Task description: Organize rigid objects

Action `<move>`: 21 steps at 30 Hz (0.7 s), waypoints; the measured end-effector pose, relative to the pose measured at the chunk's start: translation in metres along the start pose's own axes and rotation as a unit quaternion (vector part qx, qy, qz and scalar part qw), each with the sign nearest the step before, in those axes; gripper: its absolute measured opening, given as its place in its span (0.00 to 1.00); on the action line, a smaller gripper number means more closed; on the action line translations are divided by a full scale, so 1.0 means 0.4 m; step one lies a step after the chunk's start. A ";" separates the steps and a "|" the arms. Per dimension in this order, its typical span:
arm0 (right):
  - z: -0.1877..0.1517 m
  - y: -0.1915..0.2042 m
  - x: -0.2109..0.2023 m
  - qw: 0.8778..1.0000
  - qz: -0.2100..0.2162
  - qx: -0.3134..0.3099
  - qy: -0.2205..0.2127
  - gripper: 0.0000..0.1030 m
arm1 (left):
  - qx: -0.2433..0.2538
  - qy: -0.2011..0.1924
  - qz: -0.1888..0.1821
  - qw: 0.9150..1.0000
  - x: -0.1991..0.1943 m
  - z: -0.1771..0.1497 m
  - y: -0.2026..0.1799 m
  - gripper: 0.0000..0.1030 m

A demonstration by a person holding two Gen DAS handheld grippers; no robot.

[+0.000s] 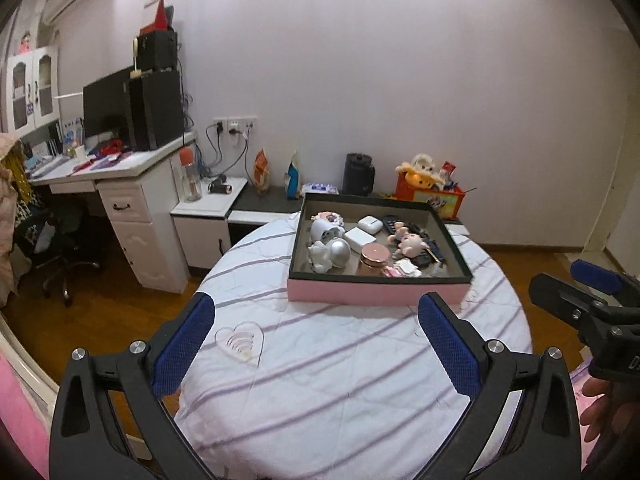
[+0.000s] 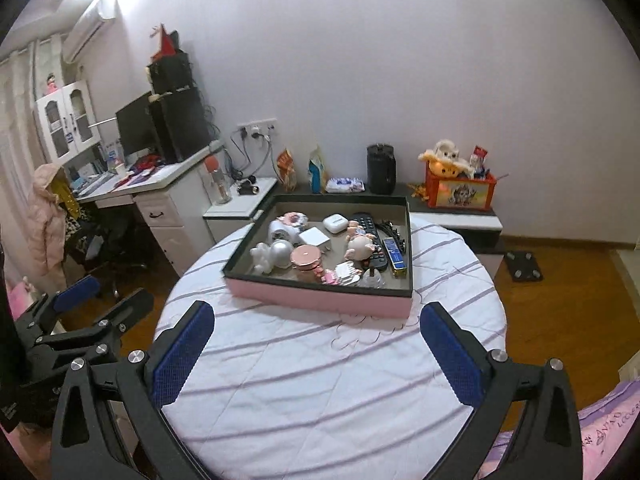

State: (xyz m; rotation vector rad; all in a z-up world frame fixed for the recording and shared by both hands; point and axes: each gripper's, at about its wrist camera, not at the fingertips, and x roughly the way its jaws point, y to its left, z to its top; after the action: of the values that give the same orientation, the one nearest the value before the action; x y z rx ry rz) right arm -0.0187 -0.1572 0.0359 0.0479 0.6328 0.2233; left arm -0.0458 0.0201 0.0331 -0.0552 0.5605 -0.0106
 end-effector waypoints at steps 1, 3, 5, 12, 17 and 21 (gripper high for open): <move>-0.011 0.013 -0.024 1.000 -0.003 -0.004 -0.005 1.00 | 0.002 -0.003 -0.001 1.000 -0.017 -0.005 -0.001 1.00; -0.026 0.031 -0.056 1.000 -0.001 -0.010 -0.013 1.00 | 0.005 -0.011 0.000 1.000 -0.055 -0.016 -0.004 1.00; -0.043 0.050 -0.090 1.000 -0.001 -0.017 -0.018 1.00 | 0.007 -0.013 0.001 1.000 -0.089 -0.026 -0.007 1.00; -0.073 0.072 -0.198 0.999 -0.010 -0.013 -0.040 1.00 | 0.011 -0.037 0.023 0.999 -0.205 -0.037 -0.018 1.00; -0.087 0.077 -0.253 0.998 -0.018 -0.015 -0.056 1.00 | 0.010 -0.046 0.038 0.998 -0.257 -0.044 -0.020 1.00; -0.093 0.073 -0.281 0.997 -0.019 -0.012 -0.068 1.00 | 0.018 -0.051 0.043 0.998 -0.281 -0.047 -0.030 1.00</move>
State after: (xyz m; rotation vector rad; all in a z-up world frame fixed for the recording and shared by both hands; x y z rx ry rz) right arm -0.1345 -0.1544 0.0744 0.0266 0.4957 0.1887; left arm -0.1508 0.0100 0.0776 0.0030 0.4603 0.0657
